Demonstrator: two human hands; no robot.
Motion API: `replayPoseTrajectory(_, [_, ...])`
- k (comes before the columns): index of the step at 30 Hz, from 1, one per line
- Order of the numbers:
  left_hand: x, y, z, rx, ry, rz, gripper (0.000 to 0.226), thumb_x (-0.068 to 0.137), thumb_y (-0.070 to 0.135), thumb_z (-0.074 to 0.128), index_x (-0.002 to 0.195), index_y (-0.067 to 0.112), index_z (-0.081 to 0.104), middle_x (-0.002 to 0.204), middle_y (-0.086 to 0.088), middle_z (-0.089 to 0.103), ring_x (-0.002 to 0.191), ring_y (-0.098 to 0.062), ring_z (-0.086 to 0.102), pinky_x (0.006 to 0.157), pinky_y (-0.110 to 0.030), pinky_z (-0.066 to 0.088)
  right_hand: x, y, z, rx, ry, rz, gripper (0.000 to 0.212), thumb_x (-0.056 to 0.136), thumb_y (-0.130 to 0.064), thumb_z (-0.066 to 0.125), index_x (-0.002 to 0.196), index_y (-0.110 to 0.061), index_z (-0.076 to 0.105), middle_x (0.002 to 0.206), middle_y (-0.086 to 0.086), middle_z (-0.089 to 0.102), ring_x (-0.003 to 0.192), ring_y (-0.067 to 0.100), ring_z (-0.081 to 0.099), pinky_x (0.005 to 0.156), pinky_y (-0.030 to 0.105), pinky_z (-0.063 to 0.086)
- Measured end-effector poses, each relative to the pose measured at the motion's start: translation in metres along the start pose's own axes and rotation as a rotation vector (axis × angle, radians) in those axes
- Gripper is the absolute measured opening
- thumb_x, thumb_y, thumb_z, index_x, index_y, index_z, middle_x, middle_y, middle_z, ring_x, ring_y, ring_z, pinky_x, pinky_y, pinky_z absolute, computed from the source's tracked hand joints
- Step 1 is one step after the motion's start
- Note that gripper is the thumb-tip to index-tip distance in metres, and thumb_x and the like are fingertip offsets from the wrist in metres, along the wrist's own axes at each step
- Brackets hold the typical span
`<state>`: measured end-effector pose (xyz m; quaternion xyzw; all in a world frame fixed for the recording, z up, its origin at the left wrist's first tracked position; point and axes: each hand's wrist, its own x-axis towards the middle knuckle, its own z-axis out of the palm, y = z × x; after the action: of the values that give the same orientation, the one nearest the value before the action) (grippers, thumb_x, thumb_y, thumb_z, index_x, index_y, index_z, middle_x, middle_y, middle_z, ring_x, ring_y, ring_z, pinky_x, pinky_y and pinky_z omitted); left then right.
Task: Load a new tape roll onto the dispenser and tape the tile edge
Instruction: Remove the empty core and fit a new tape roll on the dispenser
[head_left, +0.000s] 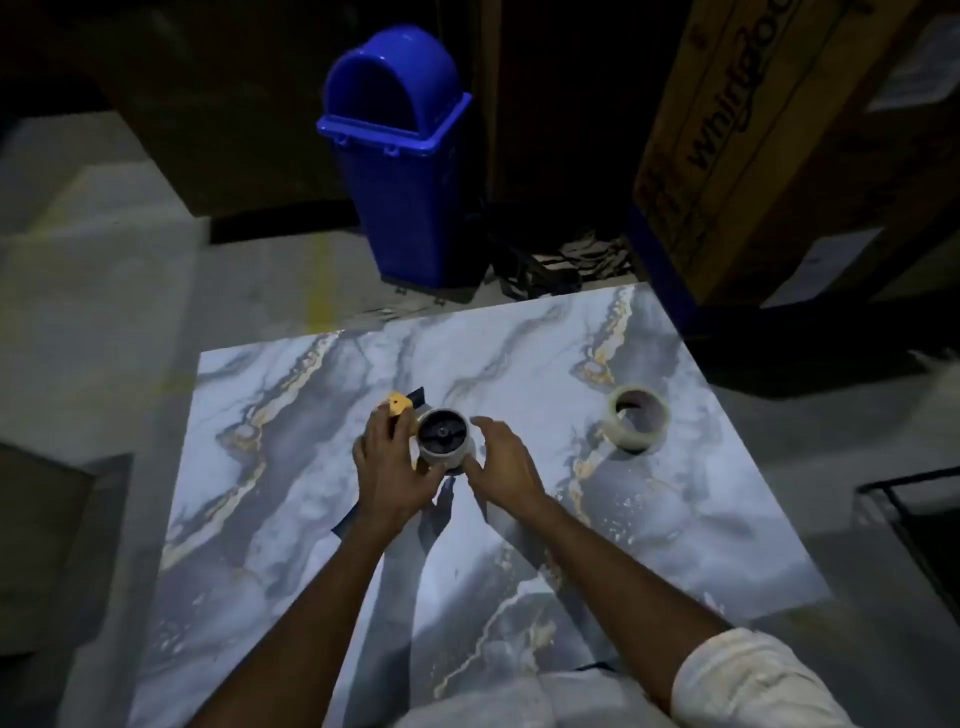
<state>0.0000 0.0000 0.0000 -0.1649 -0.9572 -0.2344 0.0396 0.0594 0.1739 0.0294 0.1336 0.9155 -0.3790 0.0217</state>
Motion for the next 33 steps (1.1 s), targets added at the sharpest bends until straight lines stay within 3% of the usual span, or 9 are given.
replayPoseTrajectory(4, [-0.002, 0.0, -0.006, -0.069, -0.11, -0.251, 0.12, 0.069, 0.069, 0.075, 0.162, 0.021, 0.018, 0.168, -0.019, 0.008, 0.155, -0.038, 0.009, 0.116, -0.058, 0.022, 0.019, -0.02, -0.002, -0.059, -0.099, 0.013, 0.073, 0.08, -0.042, 0.068, 0.142, -0.017, 0.038, 0.13, 0.014, 0.051, 0.122, 0.034, 0.049, 0.093, 0.042, 0.049])
replayPoseTrajectory(7, [-0.007, -0.008, -0.002, -0.072, -0.174, -0.308, 0.124, 0.068, 0.067, 0.071, 0.164, 0.022, 0.007, 0.169, -0.019, 0.002, 0.155, -0.039, 0.005, 0.115, -0.06, 0.023, 0.035, -0.03, 0.006, -0.117, -0.149, 0.016, 0.092, 0.077, -0.049, 0.074, 0.15, -0.013, 0.03, 0.137, 0.018, 0.045, 0.128, 0.037, 0.044, 0.097, 0.044, 0.046])
replayPoseTrajectory(12, [-0.014, -0.018, -0.001, -0.121, -0.162, -0.352, 0.116, 0.072, 0.046, 0.079, 0.163, 0.016, 0.013, 0.167, -0.015, 0.018, 0.152, -0.035, 0.019, 0.11, -0.056, 0.038, 0.048, -0.039, 0.016, -0.218, -0.166, 0.006, 0.113, 0.067, -0.058, 0.079, 0.153, -0.012, 0.022, 0.14, 0.019, 0.043, 0.131, 0.038, 0.039, 0.096, 0.047, 0.047])
replayPoseTrajectory(16, [-0.014, -0.024, -0.001, -0.189, -0.118, -0.307, 0.106, 0.07, 0.036, 0.079, 0.158, 0.014, 0.025, 0.151, -0.005, 0.042, 0.139, -0.028, 0.037, 0.093, -0.049, 0.053, 0.051, -0.037, 0.019, -0.224, -0.168, 0.004, 0.115, 0.065, -0.053, 0.082, 0.153, -0.012, 0.022, 0.137, 0.018, 0.046, 0.129, 0.038, 0.041, 0.093, 0.046, 0.048])
replayPoseTrajectory(19, [-0.018, -0.028, -0.001, -0.217, -0.095, -0.288, 0.105, 0.068, 0.031, 0.078, 0.158, 0.017, 0.026, 0.145, -0.002, 0.043, 0.135, -0.027, 0.04, 0.081, -0.046, 0.056, 0.046, -0.035, 0.019, -0.186, -0.167, 0.013, 0.114, 0.062, -0.052, 0.082, 0.152, -0.013, 0.024, 0.134, 0.017, 0.049, 0.127, 0.037, 0.043, 0.092, 0.045, 0.049])
replayPoseTrajectory(22, [-0.024, -0.026, 0.001, -0.178, -0.111, -0.25, 0.103, 0.068, 0.032, 0.079, 0.157, 0.014, 0.028, 0.148, -0.007, 0.041, 0.135, -0.03, 0.039, 0.084, -0.049, 0.055, 0.038, -0.029, 0.019, -0.179, -0.143, 0.012, 0.113, 0.06, -0.056, 0.08, 0.15, -0.014, 0.027, 0.132, 0.016, 0.051, 0.125, 0.035, 0.045, 0.091, 0.044, 0.049])
replayPoseTrajectory(26, [-0.02, -0.024, -0.003, -0.025, -0.163, -0.209, 0.109, 0.068, 0.049, 0.077, 0.158, 0.015, 0.026, 0.161, -0.013, 0.029, 0.149, -0.035, 0.025, 0.111, -0.052, 0.036, 0.033, -0.025, 0.016, -0.196, -0.195, 0.024, 0.119, 0.059, -0.059, 0.083, 0.152, -0.014, 0.022, 0.137, 0.016, 0.044, 0.129, 0.035, 0.04, 0.093, 0.045, 0.048])
replayPoseTrajectory(29, [-0.006, -0.025, -0.011, 0.02, -0.195, -0.123, 0.122, 0.062, 0.059, 0.078, 0.159, 0.018, 0.019, 0.167, -0.012, 0.014, 0.156, -0.032, 0.007, 0.12, -0.054, 0.018, 0.036, -0.026, 0.011, -0.247, -0.234, 0.033, 0.124, 0.058, -0.062, 0.083, 0.153, -0.017, 0.017, 0.139, 0.015, 0.041, 0.131, 0.036, 0.038, 0.095, 0.049, 0.048])
replayPoseTrajectory(33, [0.014, -0.02, -0.013, 0.064, -0.312, -0.008, 0.124, 0.068, 0.054, 0.076, 0.163, 0.017, 0.006, 0.172, -0.008, -0.006, 0.158, -0.027, -0.013, 0.125, -0.058, 0.004, 0.039, -0.029, 0.011, -0.282, -0.264, 0.024, 0.116, 0.064, -0.061, 0.078, 0.152, -0.013, 0.02, 0.14, 0.015, 0.041, 0.13, 0.036, 0.041, 0.097, 0.048, 0.048])
